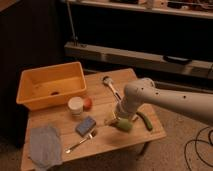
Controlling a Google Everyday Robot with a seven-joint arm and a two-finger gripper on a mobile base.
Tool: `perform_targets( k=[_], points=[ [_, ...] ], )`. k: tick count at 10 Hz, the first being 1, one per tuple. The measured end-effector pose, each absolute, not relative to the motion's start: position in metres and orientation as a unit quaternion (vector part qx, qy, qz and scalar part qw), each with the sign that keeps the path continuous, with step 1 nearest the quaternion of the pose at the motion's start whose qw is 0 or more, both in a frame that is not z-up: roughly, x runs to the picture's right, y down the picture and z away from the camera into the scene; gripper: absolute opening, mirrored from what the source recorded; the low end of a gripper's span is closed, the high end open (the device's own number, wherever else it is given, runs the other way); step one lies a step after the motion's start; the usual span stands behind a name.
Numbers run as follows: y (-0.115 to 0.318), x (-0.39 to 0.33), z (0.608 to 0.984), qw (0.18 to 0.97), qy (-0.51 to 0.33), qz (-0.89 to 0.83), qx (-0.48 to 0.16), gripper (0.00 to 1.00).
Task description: Stack cups into tray
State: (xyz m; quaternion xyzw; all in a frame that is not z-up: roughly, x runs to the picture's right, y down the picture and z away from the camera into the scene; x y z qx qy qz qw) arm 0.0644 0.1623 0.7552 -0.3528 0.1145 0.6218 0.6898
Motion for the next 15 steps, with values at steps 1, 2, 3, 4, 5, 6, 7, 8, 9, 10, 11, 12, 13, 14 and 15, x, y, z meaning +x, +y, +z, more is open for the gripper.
perform_targets(
  k=[1,2,3,4,5,6,7,8,9,10,11,12,13,14,15],
  points=[
    [0.165,0.072,0.764,0.675,0.136,0.636,-0.349,0.8],
    [0.167,0.078,0.77,0.661,0.154,0.647,-0.347,0.8],
    [0.168,0.082,0.772,0.651,0.167,0.655,-0.344,0.8],
    [0.173,0.092,0.775,0.634,0.185,0.668,-0.343,0.8],
    [0.177,0.098,0.775,0.62,0.192,0.677,-0.347,0.8],
    [0.181,0.101,0.775,0.612,0.196,0.682,-0.349,0.8],
    [0.186,0.102,0.774,0.603,0.199,0.686,-0.354,0.8],
    [0.192,0.101,0.774,0.592,0.196,0.693,-0.36,0.8],
    [0.197,0.099,0.775,0.58,0.185,0.701,-0.373,0.8],
    [0.2,0.097,0.775,0.569,0.173,0.706,-0.383,0.8],
    [0.202,0.096,0.776,0.56,0.166,0.712,-0.39,0.8],
    [0.202,0.093,0.776,0.554,0.161,0.715,-0.394,0.8],
    [0.203,0.092,0.777,0.551,0.159,0.717,-0.396,0.8],
    [0.202,0.091,0.778,0.547,0.157,0.721,-0.395,0.8],
    [0.2,0.091,0.779,0.543,0.156,0.727,-0.391,0.8]
  ],
)
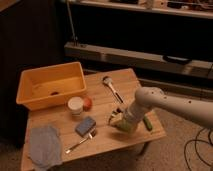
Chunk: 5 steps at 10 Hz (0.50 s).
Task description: Stack cups into tray
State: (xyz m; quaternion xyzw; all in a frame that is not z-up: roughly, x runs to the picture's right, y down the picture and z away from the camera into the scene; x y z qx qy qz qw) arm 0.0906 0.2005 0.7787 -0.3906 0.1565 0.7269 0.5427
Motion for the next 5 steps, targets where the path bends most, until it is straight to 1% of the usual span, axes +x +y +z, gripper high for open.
perform_targets(
  k=[5],
  points=[
    [0.1897,0.0943,0.789,0.53,0.157,0.749,-0.366,0.8]
  ],
)
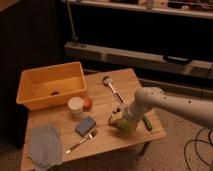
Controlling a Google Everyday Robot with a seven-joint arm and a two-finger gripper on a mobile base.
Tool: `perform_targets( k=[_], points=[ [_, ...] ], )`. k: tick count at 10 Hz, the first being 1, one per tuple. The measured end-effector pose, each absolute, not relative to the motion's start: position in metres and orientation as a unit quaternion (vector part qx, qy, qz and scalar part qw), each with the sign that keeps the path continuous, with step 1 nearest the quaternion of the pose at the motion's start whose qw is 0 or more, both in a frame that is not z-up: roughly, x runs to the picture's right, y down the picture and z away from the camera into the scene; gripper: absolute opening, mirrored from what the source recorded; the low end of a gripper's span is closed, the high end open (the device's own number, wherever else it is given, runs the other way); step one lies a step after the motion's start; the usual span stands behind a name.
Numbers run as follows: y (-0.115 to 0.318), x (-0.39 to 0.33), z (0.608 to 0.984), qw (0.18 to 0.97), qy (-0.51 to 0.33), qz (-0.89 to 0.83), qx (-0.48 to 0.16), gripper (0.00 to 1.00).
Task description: Stack cups into tray
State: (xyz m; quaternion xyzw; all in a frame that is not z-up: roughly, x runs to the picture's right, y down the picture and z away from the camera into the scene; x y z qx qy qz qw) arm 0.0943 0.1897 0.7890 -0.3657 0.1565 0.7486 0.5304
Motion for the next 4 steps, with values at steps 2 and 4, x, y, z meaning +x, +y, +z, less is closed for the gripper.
perform_targets(
  k=[2,4],
  points=[
    [0.182,0.094,0.795,0.53,0.157,0.751,-0.36,0.8],
    [0.176,0.095,0.8,0.527,0.159,0.754,-0.358,0.8]
  ],
)
